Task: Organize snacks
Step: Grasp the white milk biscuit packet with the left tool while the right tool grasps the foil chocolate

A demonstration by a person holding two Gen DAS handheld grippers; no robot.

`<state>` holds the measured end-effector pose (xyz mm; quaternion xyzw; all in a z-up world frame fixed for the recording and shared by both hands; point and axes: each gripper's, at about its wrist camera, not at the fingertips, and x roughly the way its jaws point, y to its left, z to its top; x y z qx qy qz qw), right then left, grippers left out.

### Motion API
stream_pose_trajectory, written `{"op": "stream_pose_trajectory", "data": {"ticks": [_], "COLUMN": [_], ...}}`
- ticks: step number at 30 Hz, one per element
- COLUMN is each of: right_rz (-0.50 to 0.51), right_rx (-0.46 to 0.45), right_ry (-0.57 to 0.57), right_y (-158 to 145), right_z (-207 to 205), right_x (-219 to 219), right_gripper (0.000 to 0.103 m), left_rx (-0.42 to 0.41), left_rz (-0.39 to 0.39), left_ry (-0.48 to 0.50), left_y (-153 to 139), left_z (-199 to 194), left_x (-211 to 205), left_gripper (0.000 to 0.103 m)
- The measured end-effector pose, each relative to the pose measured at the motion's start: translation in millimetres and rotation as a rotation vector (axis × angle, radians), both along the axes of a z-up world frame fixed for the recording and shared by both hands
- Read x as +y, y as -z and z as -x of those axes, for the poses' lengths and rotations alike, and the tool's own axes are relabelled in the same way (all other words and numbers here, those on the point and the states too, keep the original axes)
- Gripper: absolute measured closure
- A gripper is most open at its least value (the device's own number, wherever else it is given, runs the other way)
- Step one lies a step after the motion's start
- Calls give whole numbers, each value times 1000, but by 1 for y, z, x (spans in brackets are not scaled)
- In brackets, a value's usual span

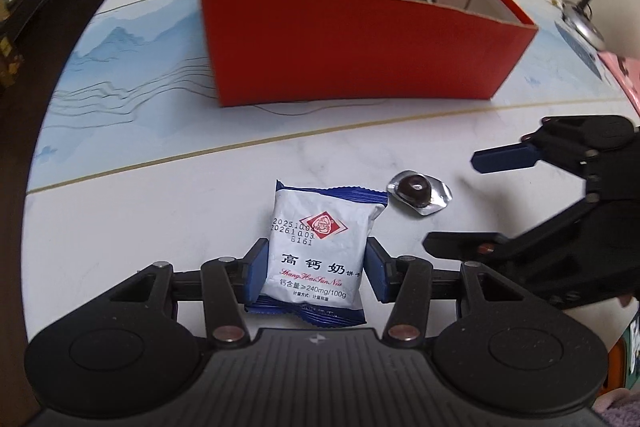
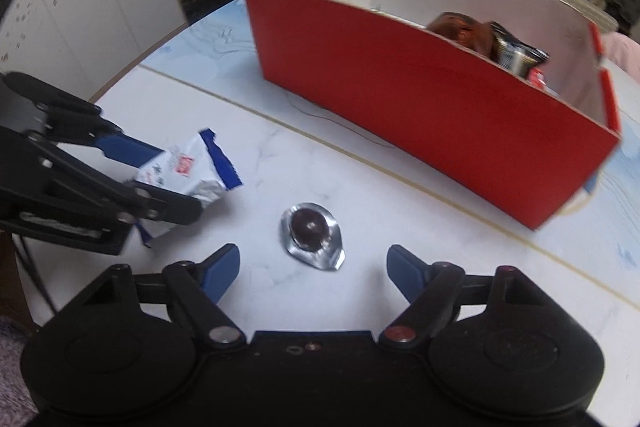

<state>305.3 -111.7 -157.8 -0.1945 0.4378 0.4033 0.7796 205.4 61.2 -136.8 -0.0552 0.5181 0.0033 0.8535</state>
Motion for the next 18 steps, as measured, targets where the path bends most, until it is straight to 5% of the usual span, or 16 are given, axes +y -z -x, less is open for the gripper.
{"op": "stream_pose_trajectory", "data": {"ticks": [18], "right_rz": [38], "right_rx": [-52], "right_ry": [-58], "right_y": [9], "right_z": [-1], "right_x": [19], "right_gripper": [68], "left_rx": [-21], "left_rz": [36], "left_ry": [-175], "left_y": [-8], "left_z": [25], "left_x": [25], "left_gripper": [54]}}
